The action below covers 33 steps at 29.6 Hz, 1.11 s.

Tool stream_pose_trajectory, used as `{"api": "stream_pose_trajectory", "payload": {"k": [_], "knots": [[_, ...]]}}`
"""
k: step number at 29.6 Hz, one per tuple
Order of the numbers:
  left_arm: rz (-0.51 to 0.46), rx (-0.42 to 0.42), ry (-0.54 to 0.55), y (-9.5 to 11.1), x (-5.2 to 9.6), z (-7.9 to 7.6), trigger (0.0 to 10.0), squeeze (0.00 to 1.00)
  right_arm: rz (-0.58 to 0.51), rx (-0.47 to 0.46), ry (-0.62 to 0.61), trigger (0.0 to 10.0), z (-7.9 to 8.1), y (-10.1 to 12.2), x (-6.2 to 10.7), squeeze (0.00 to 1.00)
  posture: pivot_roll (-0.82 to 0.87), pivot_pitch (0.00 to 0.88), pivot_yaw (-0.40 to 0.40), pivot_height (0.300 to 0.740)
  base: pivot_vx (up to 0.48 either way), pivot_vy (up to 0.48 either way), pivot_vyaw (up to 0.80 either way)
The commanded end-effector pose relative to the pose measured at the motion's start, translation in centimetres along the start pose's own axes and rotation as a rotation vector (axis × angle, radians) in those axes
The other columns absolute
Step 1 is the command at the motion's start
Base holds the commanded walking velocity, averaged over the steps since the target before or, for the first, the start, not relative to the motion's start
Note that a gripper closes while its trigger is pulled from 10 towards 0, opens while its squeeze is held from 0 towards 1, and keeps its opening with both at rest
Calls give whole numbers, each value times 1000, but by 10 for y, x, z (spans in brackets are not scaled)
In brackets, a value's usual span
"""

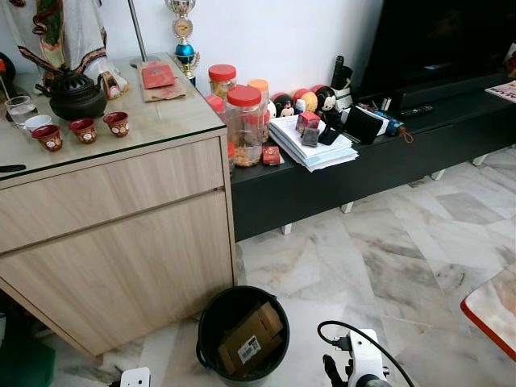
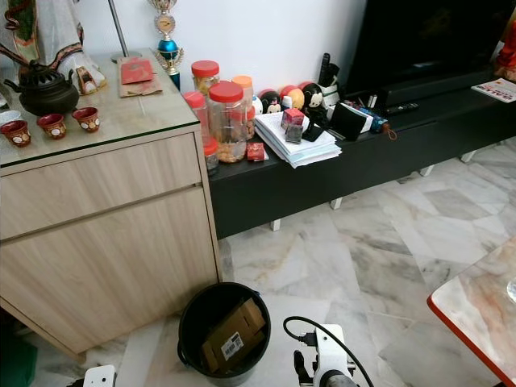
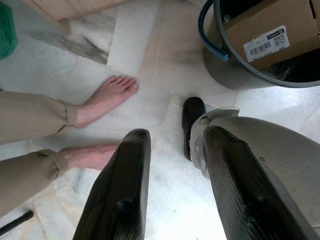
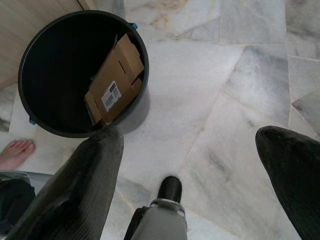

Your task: Picking trash to rubbish bin

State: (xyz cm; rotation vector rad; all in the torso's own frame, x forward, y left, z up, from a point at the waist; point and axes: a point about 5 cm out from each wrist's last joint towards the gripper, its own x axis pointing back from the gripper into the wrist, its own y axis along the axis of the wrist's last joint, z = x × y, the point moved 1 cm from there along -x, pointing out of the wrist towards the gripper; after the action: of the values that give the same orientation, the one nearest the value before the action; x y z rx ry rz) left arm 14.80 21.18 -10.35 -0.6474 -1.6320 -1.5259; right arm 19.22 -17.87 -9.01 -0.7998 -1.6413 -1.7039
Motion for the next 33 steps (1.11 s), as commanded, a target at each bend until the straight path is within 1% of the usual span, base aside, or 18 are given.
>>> {"api": "stream_pose_trajectory", "payload": {"k": [1, 21, 33], "knots": [[-4, -1, -3, 0, 0, 0, 10000, 0, -8, -2, -8, 10000, -1, 1, 0, 0, 2, 0, -17, 740, 0, 0, 0], [-7, 4, -14, 1, 0, -5, 10000, 0, -15, 1, -10, 10000, -2, 4, 0, 0, 0, 0, -16, 740, -247, 0, 0], [-5, 12, -1, 0, 0, 0, 10000, 0, -13, -5, -14, 10000, -3, 2, 0, 0, 4, 0, -27, 740, -251, 0, 0]]}}
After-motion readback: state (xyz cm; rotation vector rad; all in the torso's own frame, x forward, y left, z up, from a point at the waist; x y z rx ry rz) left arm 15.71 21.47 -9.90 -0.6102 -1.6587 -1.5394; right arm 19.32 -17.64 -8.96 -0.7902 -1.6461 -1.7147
